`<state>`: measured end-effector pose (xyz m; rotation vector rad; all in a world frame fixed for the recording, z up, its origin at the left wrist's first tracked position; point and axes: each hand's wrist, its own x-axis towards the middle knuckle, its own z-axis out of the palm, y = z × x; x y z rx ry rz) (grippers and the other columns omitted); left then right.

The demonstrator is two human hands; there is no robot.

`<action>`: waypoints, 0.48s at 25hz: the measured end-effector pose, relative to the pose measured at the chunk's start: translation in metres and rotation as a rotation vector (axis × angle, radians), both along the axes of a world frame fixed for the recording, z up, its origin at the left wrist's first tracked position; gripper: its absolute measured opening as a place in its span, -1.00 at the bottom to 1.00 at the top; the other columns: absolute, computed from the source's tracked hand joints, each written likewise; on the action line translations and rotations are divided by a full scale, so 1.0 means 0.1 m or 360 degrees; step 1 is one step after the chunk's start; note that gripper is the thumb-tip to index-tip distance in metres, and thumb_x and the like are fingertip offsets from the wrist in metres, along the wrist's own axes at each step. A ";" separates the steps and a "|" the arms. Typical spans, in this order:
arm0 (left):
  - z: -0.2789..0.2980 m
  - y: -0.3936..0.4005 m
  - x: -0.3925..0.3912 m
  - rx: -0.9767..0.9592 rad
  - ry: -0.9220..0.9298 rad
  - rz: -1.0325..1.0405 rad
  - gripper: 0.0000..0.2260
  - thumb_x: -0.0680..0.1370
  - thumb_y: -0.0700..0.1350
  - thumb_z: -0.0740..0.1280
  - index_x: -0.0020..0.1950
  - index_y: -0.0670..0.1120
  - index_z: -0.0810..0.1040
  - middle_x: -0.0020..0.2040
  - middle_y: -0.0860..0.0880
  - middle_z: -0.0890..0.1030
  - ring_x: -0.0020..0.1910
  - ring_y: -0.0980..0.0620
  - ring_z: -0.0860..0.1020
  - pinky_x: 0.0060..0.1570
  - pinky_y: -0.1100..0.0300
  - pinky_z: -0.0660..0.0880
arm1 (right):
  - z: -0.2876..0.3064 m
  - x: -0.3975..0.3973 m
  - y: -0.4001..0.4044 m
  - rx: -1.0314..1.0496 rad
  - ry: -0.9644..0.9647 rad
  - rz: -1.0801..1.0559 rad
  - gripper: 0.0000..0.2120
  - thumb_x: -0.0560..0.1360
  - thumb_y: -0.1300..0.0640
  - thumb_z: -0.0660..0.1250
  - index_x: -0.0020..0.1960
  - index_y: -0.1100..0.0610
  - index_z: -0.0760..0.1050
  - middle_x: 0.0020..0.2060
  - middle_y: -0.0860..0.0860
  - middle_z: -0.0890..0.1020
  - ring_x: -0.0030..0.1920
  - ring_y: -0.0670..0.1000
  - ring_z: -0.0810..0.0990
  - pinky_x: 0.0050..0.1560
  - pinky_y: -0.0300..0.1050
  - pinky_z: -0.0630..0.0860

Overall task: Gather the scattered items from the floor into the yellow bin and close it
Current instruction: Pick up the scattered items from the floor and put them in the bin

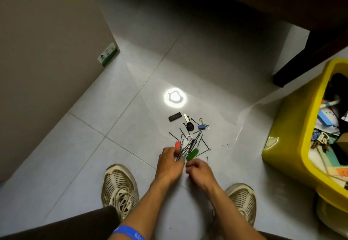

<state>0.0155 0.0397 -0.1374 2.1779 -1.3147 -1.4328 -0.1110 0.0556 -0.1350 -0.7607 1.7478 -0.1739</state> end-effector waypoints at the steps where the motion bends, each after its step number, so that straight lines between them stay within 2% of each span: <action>1: 0.03 -0.06 -0.01 -0.0003 -0.0005 0.0098 -0.72 0.48 -0.16 0.38 0.19 -0.05 0.53 0.19 -0.03 0.52 0.09 0.02 0.50 0.11 0.21 0.42 | 0.01 -0.06 -0.10 -0.0084 0.0069 -0.0093 -0.81 0.42 0.29 0.32 -0.23 0.03 0.59 -0.23 0.01 0.68 -0.23 0.01 0.59 -0.14 -0.15 0.53; 3: 0.06 -0.13 0.00 0.0023 -0.0018 0.0273 -0.64 0.51 -0.13 0.36 0.30 -0.05 0.47 0.27 -0.04 0.51 0.18 -0.01 0.50 0.16 0.18 0.43 | 0.07 -0.21 -0.20 -0.0194 0.0307 -0.0368 -0.83 0.46 0.20 0.29 -0.03 0.04 0.62 -0.07 0.02 0.69 -0.08 0.07 0.61 0.01 -0.07 0.56; 5: 0.03 -0.16 -0.02 0.0081 -0.0013 0.0311 -0.53 0.54 -0.13 0.33 0.45 -0.03 0.35 0.38 -0.04 0.42 0.31 -0.05 0.45 0.30 0.09 0.41 | 0.07 -0.32 -0.22 -0.0185 0.0435 -0.0586 -0.63 0.49 0.15 0.28 0.30 0.08 0.48 0.21 0.05 0.59 0.15 0.11 0.55 0.18 -0.06 0.47; 7: -0.01 -0.20 -0.08 0.0136 0.0031 0.0297 -0.44 0.53 -0.15 0.28 0.53 -0.02 0.25 0.44 -0.06 0.34 0.36 -0.11 0.41 0.36 -0.01 0.39 | 0.04 -0.27 -0.26 -0.0192 0.0341 -0.0624 -0.46 0.50 0.16 0.29 0.47 0.10 0.32 0.40 0.06 0.44 0.34 0.12 0.44 0.31 -0.08 0.35; 9: -0.04 -0.27 -0.18 0.0182 0.0123 0.0295 -0.43 0.53 -0.15 0.25 0.54 -0.01 0.22 0.46 -0.06 0.30 0.38 -0.11 0.39 0.38 -0.02 0.37 | -0.01 -0.10 -0.32 -0.0278 0.0209 -0.0588 -0.40 0.50 0.21 0.29 0.51 0.11 0.26 0.46 0.05 0.35 0.38 0.08 0.39 0.29 -0.18 0.27; 12: -0.05 -0.35 -0.36 0.0270 0.0376 0.0465 -0.47 0.58 -0.15 0.21 0.56 -0.02 0.21 0.47 -0.07 0.29 0.40 -0.07 0.38 0.40 0.01 0.35 | -0.06 0.09 -0.40 -0.0371 0.0097 -0.0562 -0.47 0.50 0.23 0.29 0.46 0.08 0.34 0.37 0.05 0.42 0.22 0.01 0.47 0.15 -0.23 0.33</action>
